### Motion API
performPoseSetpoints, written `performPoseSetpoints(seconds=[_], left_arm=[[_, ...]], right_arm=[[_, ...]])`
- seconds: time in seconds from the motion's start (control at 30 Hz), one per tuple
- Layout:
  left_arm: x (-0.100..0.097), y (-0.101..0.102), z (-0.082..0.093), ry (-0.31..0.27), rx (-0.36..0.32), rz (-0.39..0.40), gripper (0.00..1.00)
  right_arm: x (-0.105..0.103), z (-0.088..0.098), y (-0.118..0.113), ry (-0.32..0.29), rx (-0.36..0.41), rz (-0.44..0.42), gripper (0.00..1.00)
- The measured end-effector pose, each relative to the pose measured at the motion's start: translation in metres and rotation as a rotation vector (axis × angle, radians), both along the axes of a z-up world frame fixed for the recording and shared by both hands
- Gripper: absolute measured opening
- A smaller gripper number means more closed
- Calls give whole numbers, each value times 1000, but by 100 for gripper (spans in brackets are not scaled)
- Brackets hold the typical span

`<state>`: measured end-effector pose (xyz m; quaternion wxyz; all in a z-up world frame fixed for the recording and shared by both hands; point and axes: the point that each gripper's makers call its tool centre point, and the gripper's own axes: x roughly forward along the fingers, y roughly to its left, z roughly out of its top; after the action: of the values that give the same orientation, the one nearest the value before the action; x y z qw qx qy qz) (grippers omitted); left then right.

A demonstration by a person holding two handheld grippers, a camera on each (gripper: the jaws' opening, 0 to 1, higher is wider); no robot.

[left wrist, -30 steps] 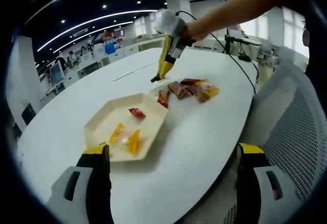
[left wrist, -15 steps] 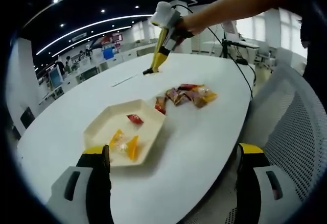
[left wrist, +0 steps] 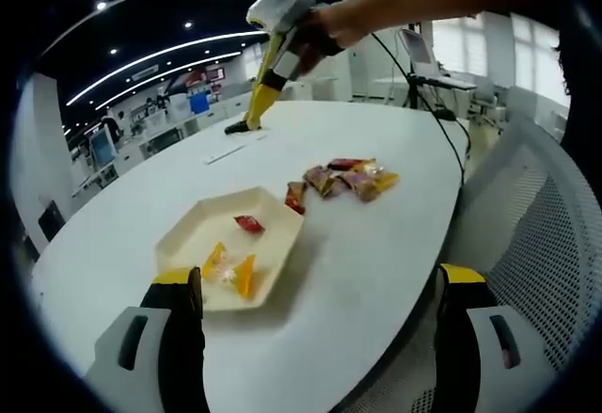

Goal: Place the target food into the container with the food tongs after gripping and lifting it, then release it inside without dropping or visibly crushing the food.

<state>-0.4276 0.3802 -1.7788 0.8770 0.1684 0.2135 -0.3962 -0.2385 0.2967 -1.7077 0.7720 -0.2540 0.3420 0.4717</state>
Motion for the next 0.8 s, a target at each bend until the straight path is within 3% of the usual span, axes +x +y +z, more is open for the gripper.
performPoseSetpoints(seconds=[0.33,0.7,0.8], left_arm=[[3,2,4,-26,-8,16,99],[1,0,4,-34,-4,-3,99],[0,-2,2,-28,5,-11,99]], right_arm=[[-18,5,54,0,10,66,21],[-17,2,87,-1,11,66,22],[-19,2,94,23,30,37,22]])
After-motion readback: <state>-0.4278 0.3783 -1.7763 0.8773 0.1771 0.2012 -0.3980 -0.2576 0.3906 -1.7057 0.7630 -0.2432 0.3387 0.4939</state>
